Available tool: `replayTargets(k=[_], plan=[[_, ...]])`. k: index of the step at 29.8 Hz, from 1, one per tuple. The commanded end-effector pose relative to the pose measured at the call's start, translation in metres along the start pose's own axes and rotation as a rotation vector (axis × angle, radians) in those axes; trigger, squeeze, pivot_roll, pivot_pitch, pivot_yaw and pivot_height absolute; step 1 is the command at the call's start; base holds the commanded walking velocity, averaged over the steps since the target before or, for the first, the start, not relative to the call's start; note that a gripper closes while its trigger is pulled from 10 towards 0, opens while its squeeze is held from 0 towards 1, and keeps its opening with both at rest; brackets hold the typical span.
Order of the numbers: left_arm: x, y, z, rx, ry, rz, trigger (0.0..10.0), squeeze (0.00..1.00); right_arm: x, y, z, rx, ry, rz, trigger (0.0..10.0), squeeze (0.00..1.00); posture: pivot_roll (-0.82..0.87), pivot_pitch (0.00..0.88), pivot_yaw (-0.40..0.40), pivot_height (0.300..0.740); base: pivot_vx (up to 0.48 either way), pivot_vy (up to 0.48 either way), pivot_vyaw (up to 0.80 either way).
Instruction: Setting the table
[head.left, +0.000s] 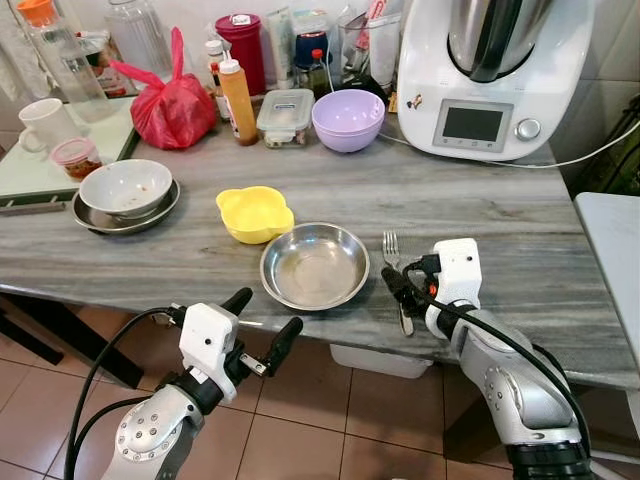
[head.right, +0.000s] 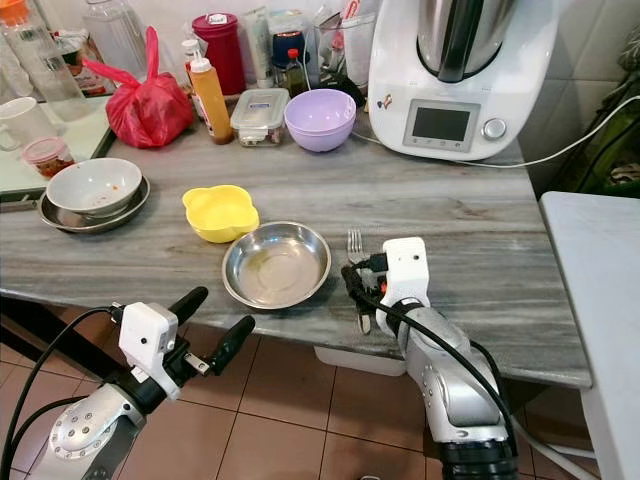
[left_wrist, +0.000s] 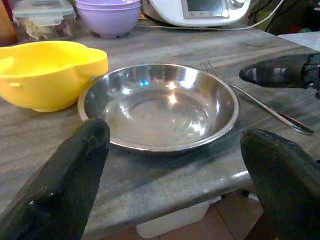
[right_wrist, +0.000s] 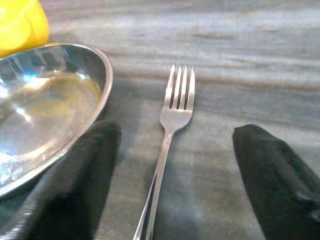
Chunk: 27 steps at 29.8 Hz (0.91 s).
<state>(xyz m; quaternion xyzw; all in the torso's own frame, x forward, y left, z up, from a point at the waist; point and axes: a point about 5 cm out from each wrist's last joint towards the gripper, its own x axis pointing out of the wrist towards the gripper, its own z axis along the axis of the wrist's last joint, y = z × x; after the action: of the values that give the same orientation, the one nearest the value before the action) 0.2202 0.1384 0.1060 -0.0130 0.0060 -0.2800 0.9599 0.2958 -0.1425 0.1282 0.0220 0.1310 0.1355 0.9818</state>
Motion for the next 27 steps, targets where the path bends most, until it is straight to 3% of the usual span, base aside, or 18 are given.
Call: replayTargets(k=[1, 15, 27], plan=[[0.001, 0.001, 0.005, 0.017, -0.005, 0.001, 10.0, 0.00, -0.003, 0.002, 0.002, -0.019, -0.017, 0.000, 10.0, 1.00, -0.14, 0.098, 0.080, 0.740, 0.000, 0.000, 0.00], [-0.003, 0.000, 0.004, 0.005, 0.003, -0.010, 10.0, 0.00, -0.016, -0.009, -0.016, -0.086, 0.075, -0.055, 10.0, 1.00, -0.14, 0.108, 0.084, 0.740, 0.000, 0.000, 0.00], [-0.008, -0.008, -0.001, -0.059, 0.033, -0.128, 10.0, 0.00, -0.018, -0.008, -0.028, -0.099, 0.140, -0.044, 10.0, 1.00, -0.13, 0.107, 0.085, 0.740, 0.000, 0.000, 0.00]])
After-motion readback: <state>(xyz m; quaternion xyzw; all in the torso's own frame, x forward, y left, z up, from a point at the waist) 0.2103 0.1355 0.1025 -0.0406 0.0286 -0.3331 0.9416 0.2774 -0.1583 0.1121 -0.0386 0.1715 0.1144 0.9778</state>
